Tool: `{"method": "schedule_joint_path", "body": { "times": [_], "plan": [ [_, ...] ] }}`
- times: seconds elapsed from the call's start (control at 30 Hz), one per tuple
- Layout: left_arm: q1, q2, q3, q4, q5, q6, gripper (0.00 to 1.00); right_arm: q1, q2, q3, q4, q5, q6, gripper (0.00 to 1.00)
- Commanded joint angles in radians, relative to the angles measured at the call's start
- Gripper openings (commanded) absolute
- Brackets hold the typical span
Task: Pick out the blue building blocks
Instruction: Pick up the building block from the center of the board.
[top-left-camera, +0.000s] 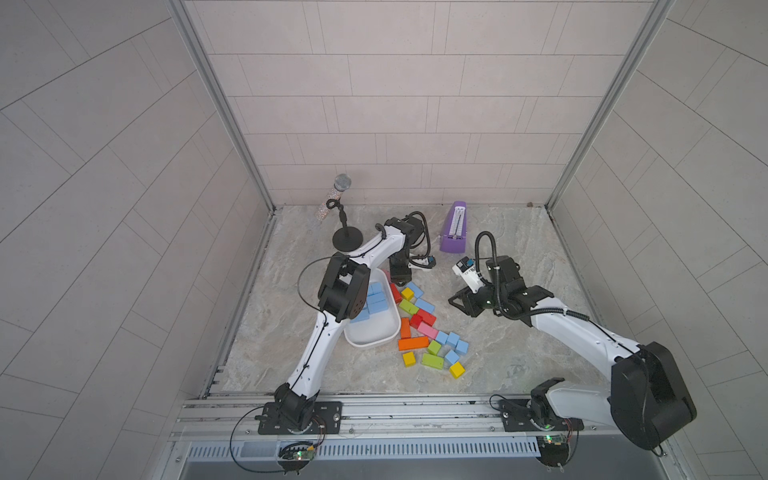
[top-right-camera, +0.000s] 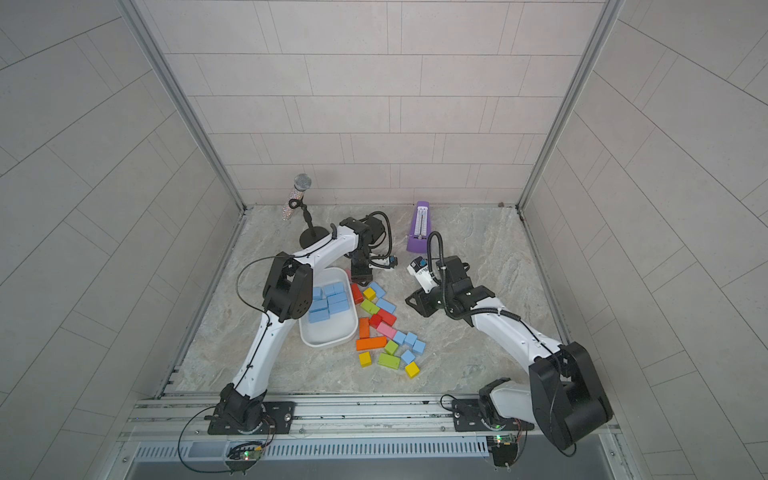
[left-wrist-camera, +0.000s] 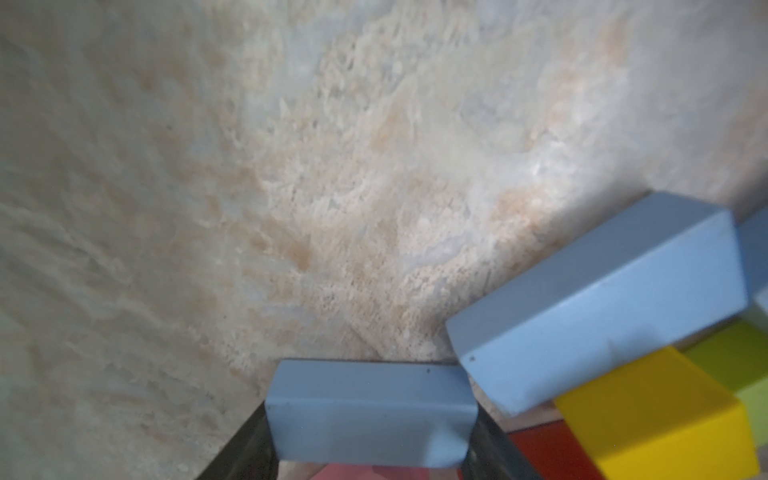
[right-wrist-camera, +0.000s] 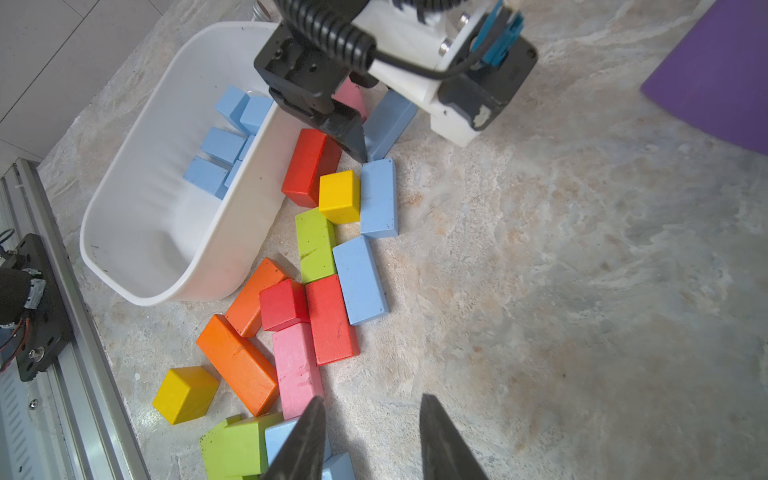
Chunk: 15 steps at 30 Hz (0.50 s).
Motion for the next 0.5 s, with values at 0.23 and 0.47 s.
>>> {"method": "schedule_joint_path", "body": {
  "times": [0.23, 0.47],
  "plan": [
    [0.023, -0.323, -0.137, 0.042, 0.12, -0.456, 0.43, -0.003, -0.048, -0.026, 0.029, -0.005, 0.043, 0.39],
    [0.097, -0.657, -0.558, 0.257, 0.199, -0.852, 0.42, 0.005, -0.061, -0.042, 0.054, -0.018, 0.09, 0.38]
  ]
}}
